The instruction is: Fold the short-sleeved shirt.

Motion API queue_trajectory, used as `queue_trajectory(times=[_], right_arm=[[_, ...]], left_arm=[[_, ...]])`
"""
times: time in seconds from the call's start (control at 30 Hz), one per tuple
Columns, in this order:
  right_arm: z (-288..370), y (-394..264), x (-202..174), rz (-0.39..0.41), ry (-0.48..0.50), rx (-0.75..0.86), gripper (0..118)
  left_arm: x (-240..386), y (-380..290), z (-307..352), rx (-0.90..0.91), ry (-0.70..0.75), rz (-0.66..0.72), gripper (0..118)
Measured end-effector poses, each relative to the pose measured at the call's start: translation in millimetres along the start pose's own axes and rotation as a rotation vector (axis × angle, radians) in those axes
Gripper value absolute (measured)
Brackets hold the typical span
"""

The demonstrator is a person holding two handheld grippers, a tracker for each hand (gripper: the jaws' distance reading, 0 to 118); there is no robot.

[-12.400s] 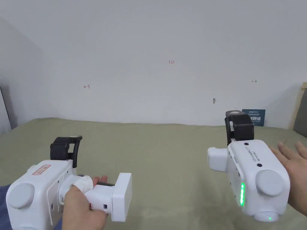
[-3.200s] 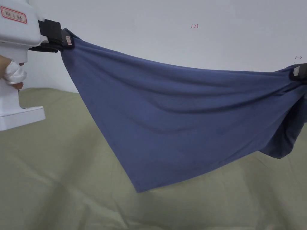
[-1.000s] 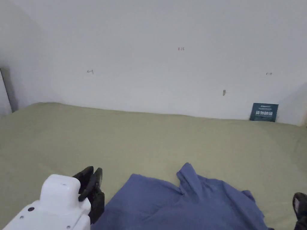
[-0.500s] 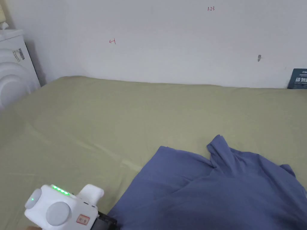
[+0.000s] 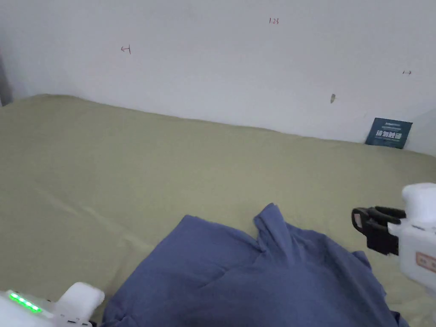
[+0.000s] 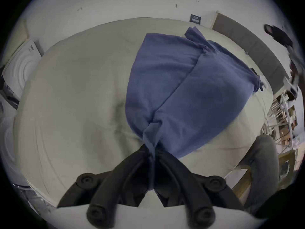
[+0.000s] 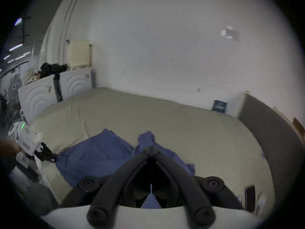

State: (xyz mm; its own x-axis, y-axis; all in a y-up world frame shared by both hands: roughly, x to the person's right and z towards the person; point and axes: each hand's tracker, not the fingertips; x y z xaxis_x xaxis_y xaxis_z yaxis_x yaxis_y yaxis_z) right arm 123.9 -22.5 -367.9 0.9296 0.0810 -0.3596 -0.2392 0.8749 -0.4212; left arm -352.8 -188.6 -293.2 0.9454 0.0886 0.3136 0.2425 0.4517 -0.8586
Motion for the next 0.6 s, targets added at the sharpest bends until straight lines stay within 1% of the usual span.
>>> queue_trajectory(times=[0.03, 0.07, 0.1, 0.13, 0.17, 0.2, 0.23, 0.27, 0.3, 0.37, 0.43, 0.5, 0.53, 0.57, 0.6], right_arm=[[-25.3, 16.9, 10.1, 0.038, 0.044, -0.056, 0], [-59.8, 34.0, 23.3, 0.077, 0.109, -0.137, 7], [-92.9, 46.3, 35.5, 0.099, 0.177, -0.241, 30], [-118.7, 52.1, 41.5, 0.113, 0.187, -0.333, 40], [-155.1, 59.3, 51.1, 0.156, 0.189, -0.445, 54], [-180.2, 56.6, 55.5, 0.181, 0.151, -0.537, 83], [-196.0, 42.9, 54.6, 0.213, 0.109, -0.589, 108], [-218.6, 37.2, 59.0, 0.248, 0.102, -0.616, 110], [-234.9, 26.4, 61.8, 0.263, 0.125, -0.653, 108], [-262.8, 4.0, 68.9, 0.255, 0.152, -0.744, 108], [-279.8, -13.8, 83.0, 0.26, 0.145, -0.84, 108], [-289.3, -30.0, 87.0, 0.286, 0.116, -0.878, 106], [-293.6, -30.9, 93.0, 0.264, 0.131, -0.87, 95], [-292.2, -31.2, 95.4, 0.183, 0.152, -0.872, 50], [-290.2, -33.0, 98.9, 0.07, 0.222, -0.878, 6]], left_arm=[[-3.7, -0.9, -1.0, -0.004, -0.006, 0.018, 5], [-8.0, -2.9, -2.7, 0.002, -0.002, 0.037, 5], [-9.3, -0.3, -4.4, -0.006, -0.003, 0.055, 5], [-11.7, -1.6, -6.3, -0.009, 0.003, 0.059, 5], [-15.5, -4.2, -9.1, -0.011, 0.0, 0.072, 5], [-18.4, -6.1, -11.2, -0.013, -0.017, 0.097, 5], [-16.3, -5.4, -10.1, -0.009, -0.028, 0.116, 5], [-17.8, -6.1, -10.2, -0.002, -0.038, 0.139, 5], [-20.5, -6.7, -10.7, 0.0, -0.054, 0.165, 5], [-22.2, -5.5, -9.0, -0.002, -0.074, 0.194, 5], [-24.2, -6.0, -7.6, -0.001, -0.085, 0.201, 5], [-23.4, -5.2, -8.2, -0.001, -0.088, 0.203, 5], [-23.4, -5.3, -8.5, -0.001, -0.089, 0.202, 5], [-23.4, -5.5, -8.7, 0.001, -0.091, 0.205, 5], [-24.1, -5.7, -8.8, 0.0, -0.096, 0.214, 5]])
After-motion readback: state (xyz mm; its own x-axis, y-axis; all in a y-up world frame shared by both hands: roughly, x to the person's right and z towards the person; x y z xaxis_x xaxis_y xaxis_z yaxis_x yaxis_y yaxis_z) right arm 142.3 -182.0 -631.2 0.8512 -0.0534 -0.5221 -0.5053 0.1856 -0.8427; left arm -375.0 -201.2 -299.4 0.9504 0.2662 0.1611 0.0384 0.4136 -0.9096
